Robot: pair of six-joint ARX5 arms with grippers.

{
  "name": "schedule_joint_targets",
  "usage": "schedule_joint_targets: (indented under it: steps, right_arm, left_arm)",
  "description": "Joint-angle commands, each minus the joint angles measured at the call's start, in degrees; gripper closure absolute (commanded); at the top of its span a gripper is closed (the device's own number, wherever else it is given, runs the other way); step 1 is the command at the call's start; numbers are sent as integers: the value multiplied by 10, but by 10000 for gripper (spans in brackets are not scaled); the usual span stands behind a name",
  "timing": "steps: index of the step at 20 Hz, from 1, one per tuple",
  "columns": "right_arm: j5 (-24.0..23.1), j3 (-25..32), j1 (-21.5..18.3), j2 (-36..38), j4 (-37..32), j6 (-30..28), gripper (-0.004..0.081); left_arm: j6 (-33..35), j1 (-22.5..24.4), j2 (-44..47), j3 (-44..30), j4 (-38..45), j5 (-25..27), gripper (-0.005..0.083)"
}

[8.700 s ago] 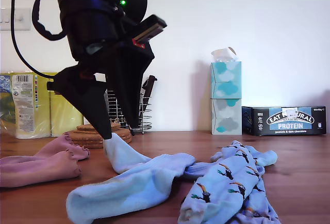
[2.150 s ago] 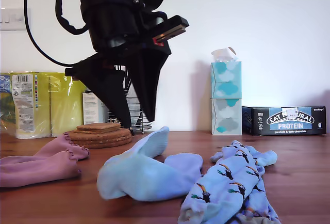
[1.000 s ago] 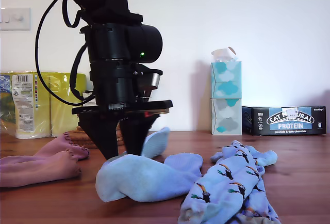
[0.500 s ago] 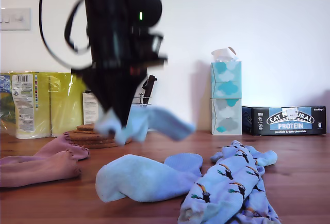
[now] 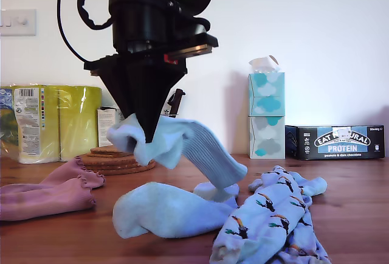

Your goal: Pair up the socks based on colour and pattern, by placing each sock on top of its pair

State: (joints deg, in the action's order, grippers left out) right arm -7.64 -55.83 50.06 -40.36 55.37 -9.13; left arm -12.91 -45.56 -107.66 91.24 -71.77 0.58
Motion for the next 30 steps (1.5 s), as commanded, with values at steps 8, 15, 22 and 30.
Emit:
schedule_joint_targets:
  steps: [8, 15, 22, 30]
  right_arm:
    - [2, 2, 2, 2, 0, -7, 783]
    - [2, 2, 2, 2, -1, -16, 783]
    - [2, 2, 2, 2, -2, -18, 783]
    - [2, 2, 2, 2, -2, -18, 783]
  left_arm:
    - [-37, -3, -64, -7, 24, -1, 776]
    - [-23, -54, -80, -7, 44, -37, 471]
    - [-1, -46, -74, 19, 10, -44, 227]
    - [32, -32, -23, 110, -7, -53, 230]
